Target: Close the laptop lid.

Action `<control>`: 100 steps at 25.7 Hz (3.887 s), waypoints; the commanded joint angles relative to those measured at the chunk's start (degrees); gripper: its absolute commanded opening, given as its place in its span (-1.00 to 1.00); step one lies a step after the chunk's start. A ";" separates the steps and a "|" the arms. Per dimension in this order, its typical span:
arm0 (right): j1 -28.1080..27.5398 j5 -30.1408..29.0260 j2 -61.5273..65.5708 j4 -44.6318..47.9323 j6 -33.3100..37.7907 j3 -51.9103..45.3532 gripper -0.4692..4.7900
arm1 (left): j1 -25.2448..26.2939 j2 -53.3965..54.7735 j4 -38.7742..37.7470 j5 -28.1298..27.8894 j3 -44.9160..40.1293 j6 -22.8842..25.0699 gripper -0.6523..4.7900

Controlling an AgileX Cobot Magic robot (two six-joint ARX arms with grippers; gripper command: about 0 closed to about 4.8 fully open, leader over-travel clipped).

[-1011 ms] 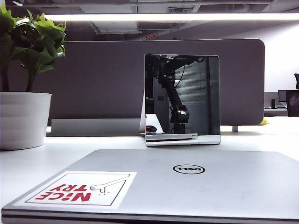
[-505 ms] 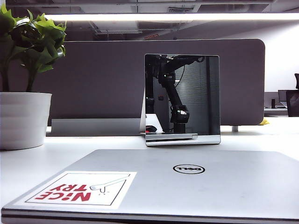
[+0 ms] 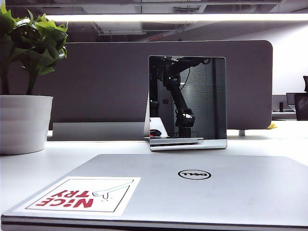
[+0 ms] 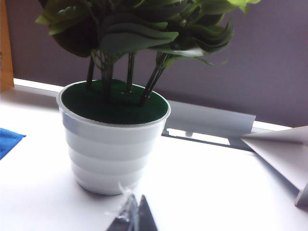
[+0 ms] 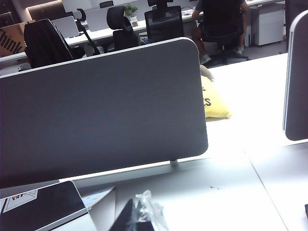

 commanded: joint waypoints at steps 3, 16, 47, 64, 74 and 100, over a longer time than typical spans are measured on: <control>0.02 0.11 -0.20 0.61 -0.17 0.24 -0.84 | 1.81 -4.74 -0.72 3.08 -3.37 -1.27 -0.77; 0.02 0.11 -0.20 0.61 -0.17 0.24 -0.84 | 2.40 -13.20 -11.19 4.57 -3.41 0.11 -0.77; 0.02 0.11 -0.17 0.59 -0.17 0.24 -0.84 | 2.36 -15.61 -12.59 4.96 -3.41 1.20 -0.77; 0.02 0.11 -0.17 0.59 -0.17 0.24 -0.84 | 2.36 -15.61 -12.68 4.98 -3.41 2.47 -0.77; 0.02 0.11 -0.17 0.59 -0.20 0.24 -0.84 | 2.36 -15.61 -12.68 4.98 -3.41 2.47 -0.77; 0.02 0.98 -11.96 -9.62 -8.55 -8.11 -0.84 | 2.34 -15.61 -12.68 4.98 -3.41 2.45 -0.77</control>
